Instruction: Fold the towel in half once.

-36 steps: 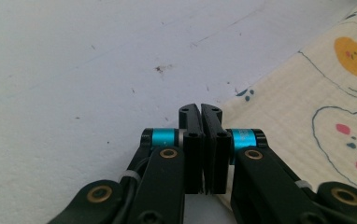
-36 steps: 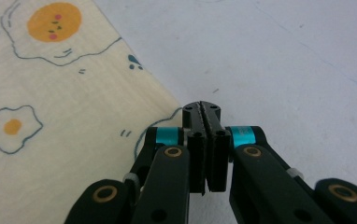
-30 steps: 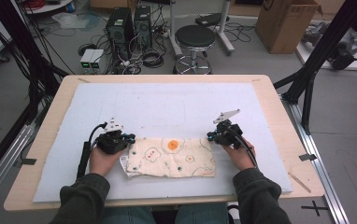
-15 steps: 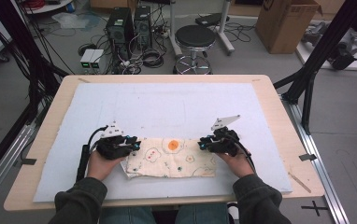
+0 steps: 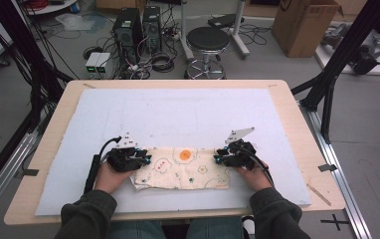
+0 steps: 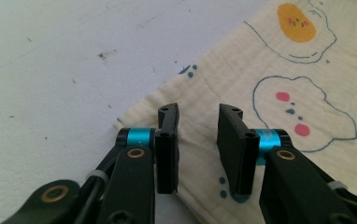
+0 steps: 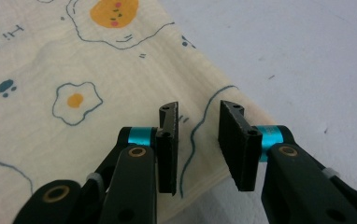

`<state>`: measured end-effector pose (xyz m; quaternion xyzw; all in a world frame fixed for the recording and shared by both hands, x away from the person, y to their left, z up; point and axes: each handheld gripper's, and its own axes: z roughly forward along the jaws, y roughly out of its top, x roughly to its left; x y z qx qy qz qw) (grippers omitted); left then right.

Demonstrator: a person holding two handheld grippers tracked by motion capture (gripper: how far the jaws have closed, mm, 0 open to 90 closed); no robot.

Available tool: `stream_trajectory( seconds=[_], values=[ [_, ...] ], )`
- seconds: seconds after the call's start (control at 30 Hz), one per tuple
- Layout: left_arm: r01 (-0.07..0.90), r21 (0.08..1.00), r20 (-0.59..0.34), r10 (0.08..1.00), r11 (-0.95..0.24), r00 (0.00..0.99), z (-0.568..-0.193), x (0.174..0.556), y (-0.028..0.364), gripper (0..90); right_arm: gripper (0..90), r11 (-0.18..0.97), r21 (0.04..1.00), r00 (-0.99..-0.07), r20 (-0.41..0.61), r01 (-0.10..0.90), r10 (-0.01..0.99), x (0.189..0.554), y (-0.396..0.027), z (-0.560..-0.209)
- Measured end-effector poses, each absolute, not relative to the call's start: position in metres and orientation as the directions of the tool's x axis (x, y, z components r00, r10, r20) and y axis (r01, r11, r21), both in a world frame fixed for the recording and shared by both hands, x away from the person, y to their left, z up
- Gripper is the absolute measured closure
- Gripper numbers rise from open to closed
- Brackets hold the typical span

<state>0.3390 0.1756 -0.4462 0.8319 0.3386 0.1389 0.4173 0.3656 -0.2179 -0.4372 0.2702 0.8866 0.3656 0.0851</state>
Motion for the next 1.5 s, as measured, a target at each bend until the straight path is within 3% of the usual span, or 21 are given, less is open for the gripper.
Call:
stream_trajectory(
  seconds=[0.33,0.7,1.5],
  values=[
    [0.44,0.79,-0.045,0.676,-0.427,0.736,-0.446,0.338,0.175,67.8,63.2,0.579,0.71,-0.842,0.035,0.399,0.538,0.362,-0.222,-0.439],
    [0.436,0.806,-0.077,0.66,-0.401,0.748,-0.435,0.331,0.18,58.7,52.2,0.489,0.766,-0.832,0.103,0.416,0.546,0.357,-0.228,-0.43],
    [0.404,0.851,-0.112,0.635,-0.336,0.764,-0.418,0.299,0.2,42.8,33.5,0.419,0.815,-0.828,0.124,0.399,0.547,0.332,-0.238,-0.413]
  ],
)
